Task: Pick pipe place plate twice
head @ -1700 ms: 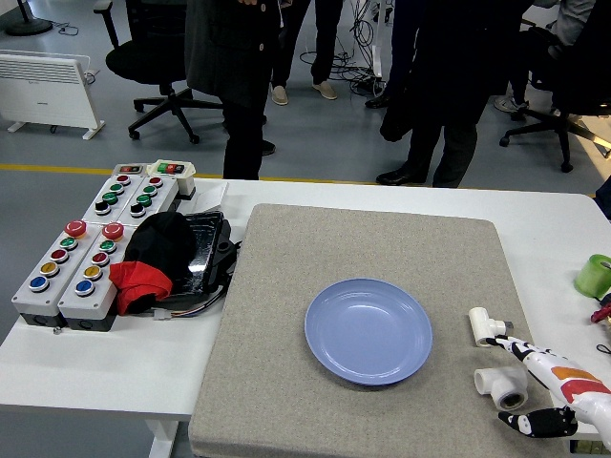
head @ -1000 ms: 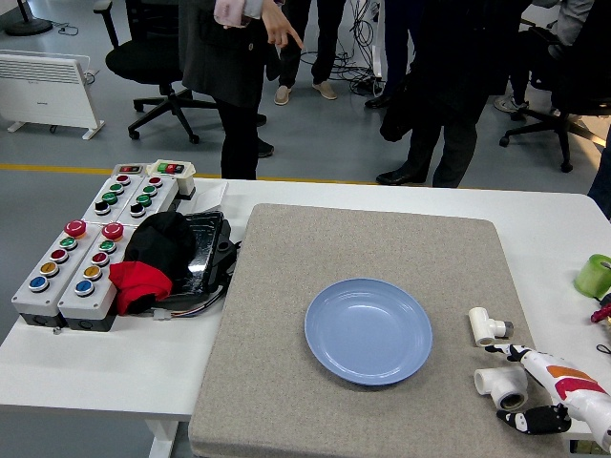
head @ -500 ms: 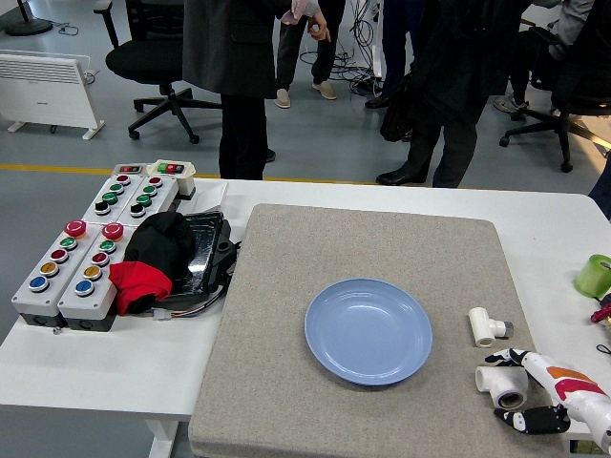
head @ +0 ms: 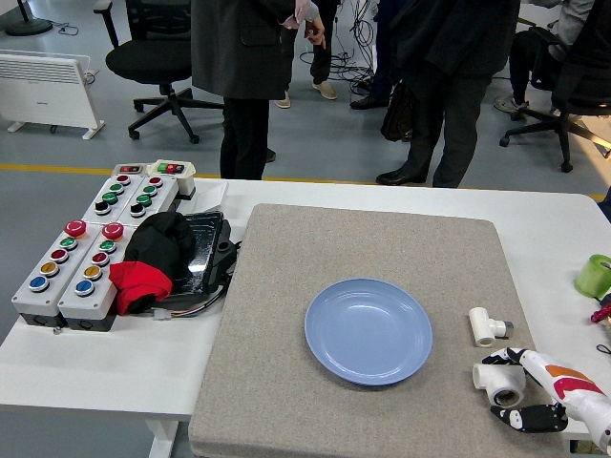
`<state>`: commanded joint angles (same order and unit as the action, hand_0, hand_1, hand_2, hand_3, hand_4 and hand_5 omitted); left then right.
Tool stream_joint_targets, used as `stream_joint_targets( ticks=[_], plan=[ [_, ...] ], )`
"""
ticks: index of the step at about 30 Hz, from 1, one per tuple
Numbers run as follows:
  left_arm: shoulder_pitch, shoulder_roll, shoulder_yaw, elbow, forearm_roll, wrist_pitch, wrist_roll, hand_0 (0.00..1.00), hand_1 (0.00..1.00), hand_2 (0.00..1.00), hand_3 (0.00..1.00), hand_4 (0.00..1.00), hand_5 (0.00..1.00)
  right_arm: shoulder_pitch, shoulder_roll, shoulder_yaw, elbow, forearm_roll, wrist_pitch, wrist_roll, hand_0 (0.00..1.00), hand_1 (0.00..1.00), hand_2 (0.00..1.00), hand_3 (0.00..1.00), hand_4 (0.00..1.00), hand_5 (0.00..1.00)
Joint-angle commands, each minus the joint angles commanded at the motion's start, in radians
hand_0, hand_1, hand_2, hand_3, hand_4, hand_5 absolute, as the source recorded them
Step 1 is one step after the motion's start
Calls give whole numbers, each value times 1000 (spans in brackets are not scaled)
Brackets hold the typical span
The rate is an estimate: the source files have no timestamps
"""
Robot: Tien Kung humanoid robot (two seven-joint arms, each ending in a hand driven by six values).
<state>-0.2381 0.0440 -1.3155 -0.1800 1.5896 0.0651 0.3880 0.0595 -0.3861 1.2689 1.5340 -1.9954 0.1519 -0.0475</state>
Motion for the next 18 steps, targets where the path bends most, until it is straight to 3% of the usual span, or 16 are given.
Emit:
stream_joint_targets(
  ticks=[9, 18],
  plan=[
    [2, 1, 1, 0, 0, 0, 0, 723, 749, 702, 647, 402, 998, 22, -3, -20, 20, 11, -2, 1, 379, 483, 551, 710, 663, 264],
    [-5, 3, 5, 0, -10, 2, -1, 722, 746, 701, 647, 403, 998, 108, 0, -62, 38, 31, -3, 0, 372, 479, 546, 707, 628, 251]
  ],
)
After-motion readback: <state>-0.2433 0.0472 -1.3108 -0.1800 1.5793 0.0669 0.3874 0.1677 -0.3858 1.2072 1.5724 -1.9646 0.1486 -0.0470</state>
